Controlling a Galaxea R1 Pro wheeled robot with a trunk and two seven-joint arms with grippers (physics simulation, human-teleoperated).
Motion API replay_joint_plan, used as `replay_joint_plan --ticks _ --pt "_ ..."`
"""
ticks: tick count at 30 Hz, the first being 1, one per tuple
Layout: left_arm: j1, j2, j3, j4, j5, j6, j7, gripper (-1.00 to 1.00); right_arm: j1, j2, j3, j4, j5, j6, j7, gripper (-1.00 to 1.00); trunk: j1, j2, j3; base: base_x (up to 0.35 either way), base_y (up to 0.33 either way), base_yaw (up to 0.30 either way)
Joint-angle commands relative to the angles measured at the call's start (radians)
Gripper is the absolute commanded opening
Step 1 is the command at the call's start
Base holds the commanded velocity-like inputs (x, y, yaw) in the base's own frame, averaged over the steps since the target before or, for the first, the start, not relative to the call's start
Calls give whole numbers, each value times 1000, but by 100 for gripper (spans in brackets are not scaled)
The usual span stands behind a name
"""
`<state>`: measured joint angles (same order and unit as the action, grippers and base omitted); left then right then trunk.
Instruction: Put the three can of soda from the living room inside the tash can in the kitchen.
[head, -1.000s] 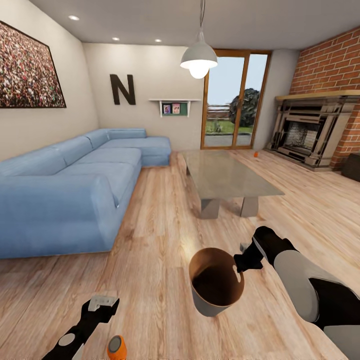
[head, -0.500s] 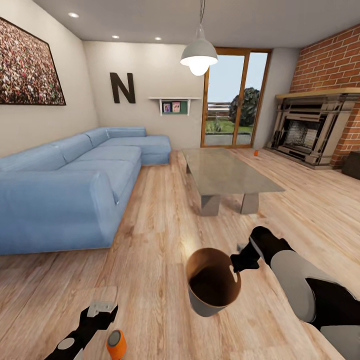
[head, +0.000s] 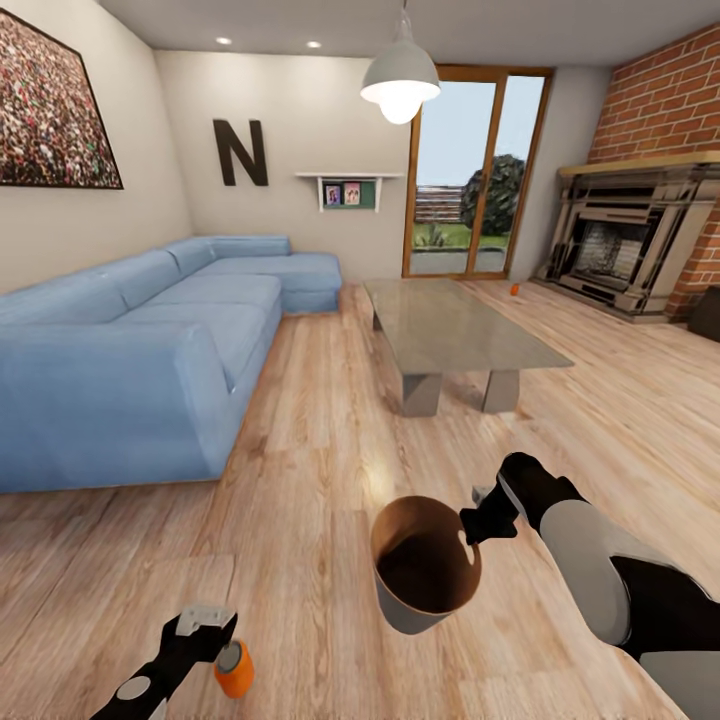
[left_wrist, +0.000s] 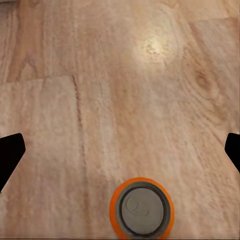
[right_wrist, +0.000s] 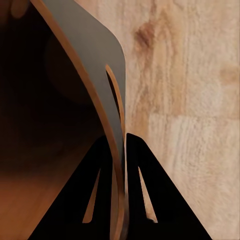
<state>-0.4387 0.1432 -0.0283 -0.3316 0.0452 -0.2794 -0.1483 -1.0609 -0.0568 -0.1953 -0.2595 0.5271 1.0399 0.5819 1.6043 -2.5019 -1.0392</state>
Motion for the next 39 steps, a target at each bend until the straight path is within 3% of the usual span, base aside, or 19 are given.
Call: replay_joint_plan --ticks 1,25,34,39 --pt "0 0 -1 0 -1 0 0 100 -1 0 -9 0 -30 7 7 -100 0 0 -5 0 0 0" --pt "0 -5 -5 0 -5 4 -2 100 -4 0 -9 -7 -29 7 7 -100 11 -6 -106 0 0 0" --pt "0 -8 -5 0 -5 3 -2 100 -4 -1 -9 -7 -29 7 7 -100 11 -6 -106 0 0 0" --pt "0 -8 -5 0 -4 4 -2 100 -4 -1 -9 -11 -29 7 7 -100 12 -7 -117 0 0 0"
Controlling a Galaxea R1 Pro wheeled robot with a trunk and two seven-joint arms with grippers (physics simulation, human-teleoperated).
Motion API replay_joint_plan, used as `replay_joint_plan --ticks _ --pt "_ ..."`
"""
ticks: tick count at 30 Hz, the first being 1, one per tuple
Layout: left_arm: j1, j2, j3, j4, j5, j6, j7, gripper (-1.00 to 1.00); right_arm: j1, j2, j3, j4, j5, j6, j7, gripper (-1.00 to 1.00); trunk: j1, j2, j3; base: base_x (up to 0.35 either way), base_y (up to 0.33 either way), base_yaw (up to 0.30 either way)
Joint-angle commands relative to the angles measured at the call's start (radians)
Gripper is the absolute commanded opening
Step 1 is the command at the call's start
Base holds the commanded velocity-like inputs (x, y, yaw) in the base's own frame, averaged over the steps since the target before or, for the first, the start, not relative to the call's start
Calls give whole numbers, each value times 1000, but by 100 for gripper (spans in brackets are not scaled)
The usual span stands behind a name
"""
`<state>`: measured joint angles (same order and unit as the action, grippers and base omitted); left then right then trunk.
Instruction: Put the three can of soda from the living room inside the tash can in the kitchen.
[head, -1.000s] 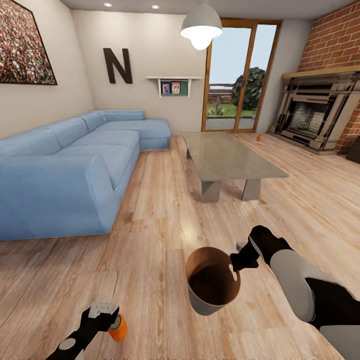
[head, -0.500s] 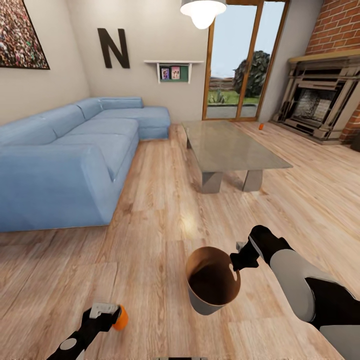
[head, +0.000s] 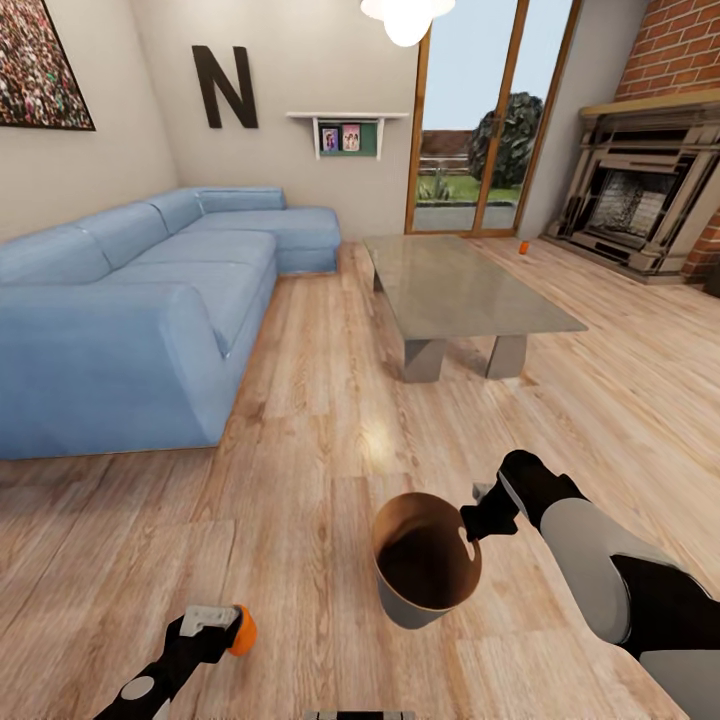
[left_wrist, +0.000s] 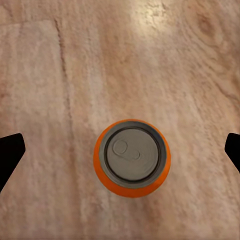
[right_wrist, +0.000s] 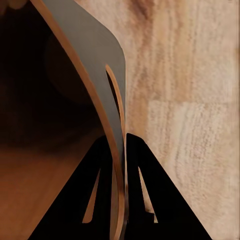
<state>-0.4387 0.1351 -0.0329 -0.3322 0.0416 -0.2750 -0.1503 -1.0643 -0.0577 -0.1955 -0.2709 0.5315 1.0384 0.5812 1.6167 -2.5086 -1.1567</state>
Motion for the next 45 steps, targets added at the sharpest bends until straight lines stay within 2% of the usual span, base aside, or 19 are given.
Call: replay_joint_plan --ticks 1,8,13,22,32,45 --pt "0 0 0 0 0 0 0 100 0 0 -9 0 -33 9 8 -100 0 0 0 0 0 0" --pt "0 -1 1 -1 0 -1 0 100 -14 0 -9 -4 -33 9 8 -100 0 0 0 0 0 0" --pt "1 -2 1 0 0 -1 0 100 -58 1 -10 -5 -32 9 8 -100 0 0 0 0 0 0" --pt "1 -2 1 -1 0 -1 0 100 -94 2 -10 -3 -29 9 8 -100 0 0 0 0 0 0" --pt "0 -2 2 0 0 10 0 100 -99 1 -9 -2 -28 9 8 -100 4 -2 -35 0 0 0" --pt "1 -2 2 -1 2 6 0 100 -98 1 -7 -2 -28 9 8 -100 4 -2 -35 81 0 0"
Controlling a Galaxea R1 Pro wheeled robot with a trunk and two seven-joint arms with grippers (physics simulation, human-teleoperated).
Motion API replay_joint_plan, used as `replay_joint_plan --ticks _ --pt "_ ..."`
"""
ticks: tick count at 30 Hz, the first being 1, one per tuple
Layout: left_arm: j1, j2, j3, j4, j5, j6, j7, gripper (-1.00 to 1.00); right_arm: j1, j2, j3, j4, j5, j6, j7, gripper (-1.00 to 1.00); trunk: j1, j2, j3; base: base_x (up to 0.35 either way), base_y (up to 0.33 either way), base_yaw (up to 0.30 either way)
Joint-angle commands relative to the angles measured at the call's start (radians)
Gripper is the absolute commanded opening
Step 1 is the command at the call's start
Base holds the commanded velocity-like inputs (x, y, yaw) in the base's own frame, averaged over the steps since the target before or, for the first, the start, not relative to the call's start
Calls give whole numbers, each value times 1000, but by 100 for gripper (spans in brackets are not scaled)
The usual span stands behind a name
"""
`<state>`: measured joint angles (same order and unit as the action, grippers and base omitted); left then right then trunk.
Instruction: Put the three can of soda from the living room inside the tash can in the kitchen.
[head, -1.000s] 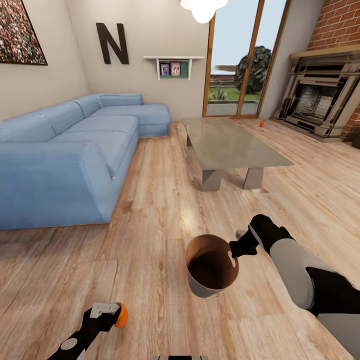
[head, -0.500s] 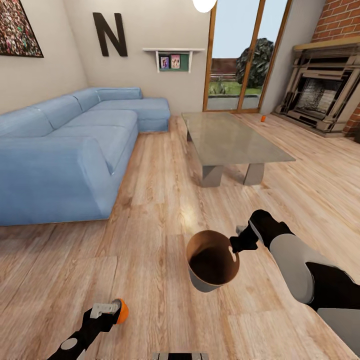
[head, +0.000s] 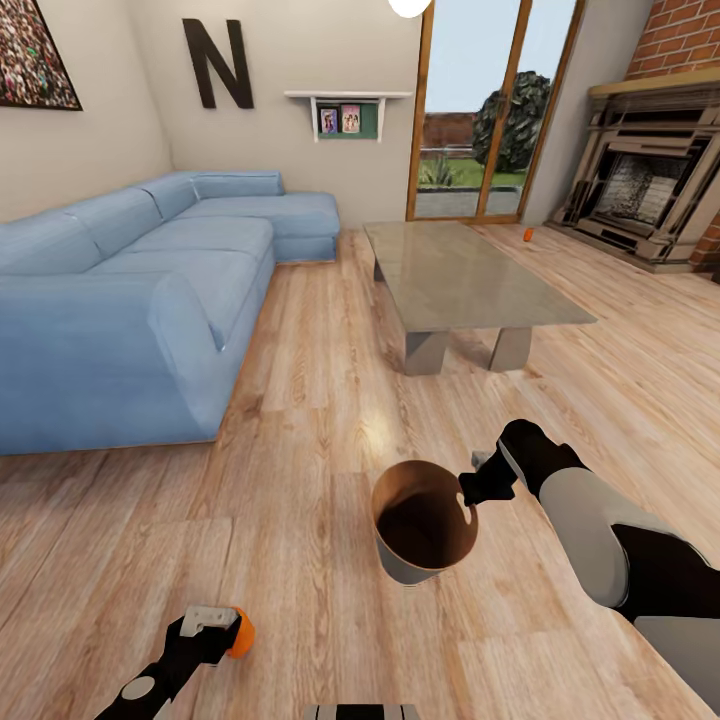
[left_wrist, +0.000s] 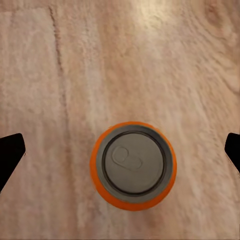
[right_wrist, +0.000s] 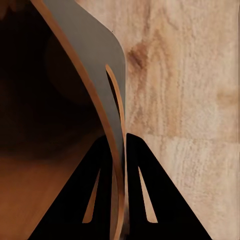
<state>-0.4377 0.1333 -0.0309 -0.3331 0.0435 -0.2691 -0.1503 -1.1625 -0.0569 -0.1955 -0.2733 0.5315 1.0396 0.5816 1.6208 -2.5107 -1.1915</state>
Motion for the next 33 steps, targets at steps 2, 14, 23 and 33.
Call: replay_joint_plan --ticks 2,14,23,33 --pt "0 0 0 0 1 -1 0 100 0 0 -7 0 -28 8 7 -100 0 0 0 98 0 0" --pt "-1 -1 1 0 -3 6 0 100 1 0 -7 0 -27 8 7 -100 3 -1 -23 11 0 0" --pt "0 -1 1 -1 0 2 0 100 1 0 -6 -1 -27 8 7 -100 4 -2 -35 0 0 0" --pt "0 -1 0 -4 1 -2 2 100 1 0 -4 -1 -27 8 7 -100 4 -2 -35 94 0 0"
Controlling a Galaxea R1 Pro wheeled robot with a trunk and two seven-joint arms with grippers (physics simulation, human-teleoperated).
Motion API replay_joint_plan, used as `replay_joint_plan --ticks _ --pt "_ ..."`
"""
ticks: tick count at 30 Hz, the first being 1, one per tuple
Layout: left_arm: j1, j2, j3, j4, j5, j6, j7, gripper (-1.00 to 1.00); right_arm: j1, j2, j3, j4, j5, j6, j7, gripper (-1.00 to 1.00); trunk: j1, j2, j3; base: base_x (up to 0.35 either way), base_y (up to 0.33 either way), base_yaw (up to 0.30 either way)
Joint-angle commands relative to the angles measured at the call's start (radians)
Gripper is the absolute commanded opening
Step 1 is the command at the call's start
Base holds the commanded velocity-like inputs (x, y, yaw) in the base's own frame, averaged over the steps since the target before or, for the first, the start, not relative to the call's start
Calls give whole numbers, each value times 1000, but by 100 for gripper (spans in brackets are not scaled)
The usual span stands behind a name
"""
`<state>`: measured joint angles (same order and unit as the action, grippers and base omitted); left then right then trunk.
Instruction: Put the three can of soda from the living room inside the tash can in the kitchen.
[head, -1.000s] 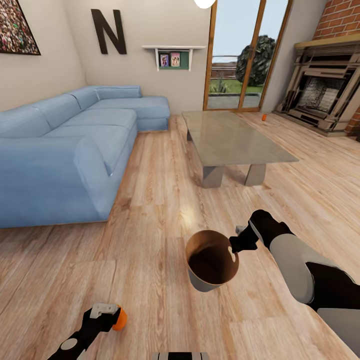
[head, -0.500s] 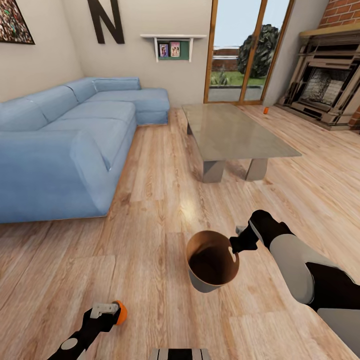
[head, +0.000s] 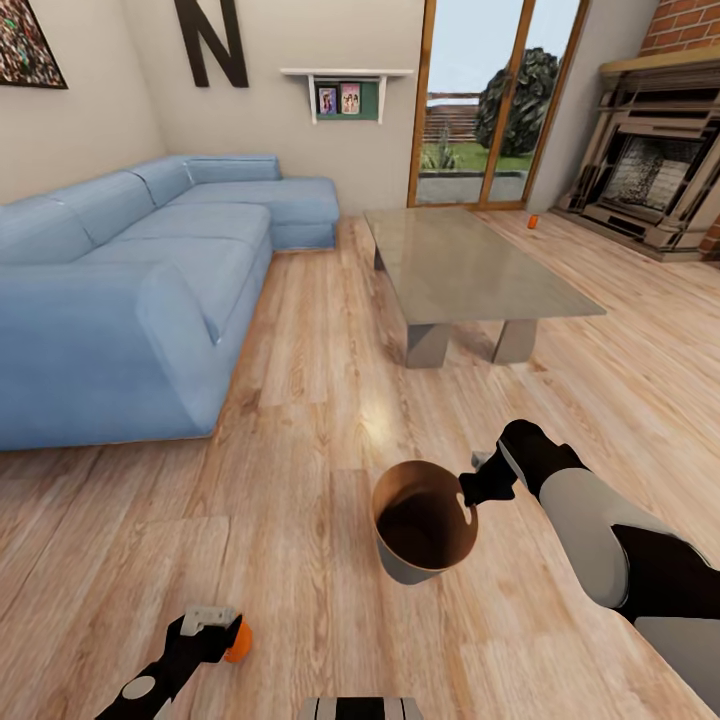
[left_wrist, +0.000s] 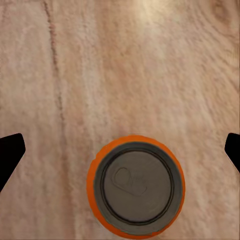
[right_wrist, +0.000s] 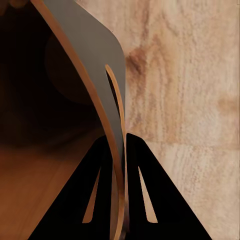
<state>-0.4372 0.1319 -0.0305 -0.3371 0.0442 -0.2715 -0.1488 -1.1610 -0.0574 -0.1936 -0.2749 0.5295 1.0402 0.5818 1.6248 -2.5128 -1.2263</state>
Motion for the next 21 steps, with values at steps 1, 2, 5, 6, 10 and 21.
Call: replay_joint_plan --ticks 1,2,5,6,10,21 --pt "0 0 0 0 0 -1 0 100 0 0 -6 0 -25 7 7 -100 0 0 0 68 0 0" --pt "0 0 0 0 1 -1 1 100 0 0 -6 0 -25 7 7 -100 0 0 0 54 0 0" --pt "0 0 1 0 1 -1 1 100 0 0 -6 0 -25 7 7 -100 0 0 0 27 0 0" --pt "0 0 1 0 2 -1 1 100 0 1 -6 0 -25 7 7 -100 0 0 0 11 0 0" --pt "0 0 2 1 0 1 2 100 0 0 -6 0 -25 7 7 -100 0 0 0 5 0 0" --pt "-1 -2 3 3 -1 17 0 100 0 0 -6 0 -25 7 7 -100 5 -3 -42 0 0 0"
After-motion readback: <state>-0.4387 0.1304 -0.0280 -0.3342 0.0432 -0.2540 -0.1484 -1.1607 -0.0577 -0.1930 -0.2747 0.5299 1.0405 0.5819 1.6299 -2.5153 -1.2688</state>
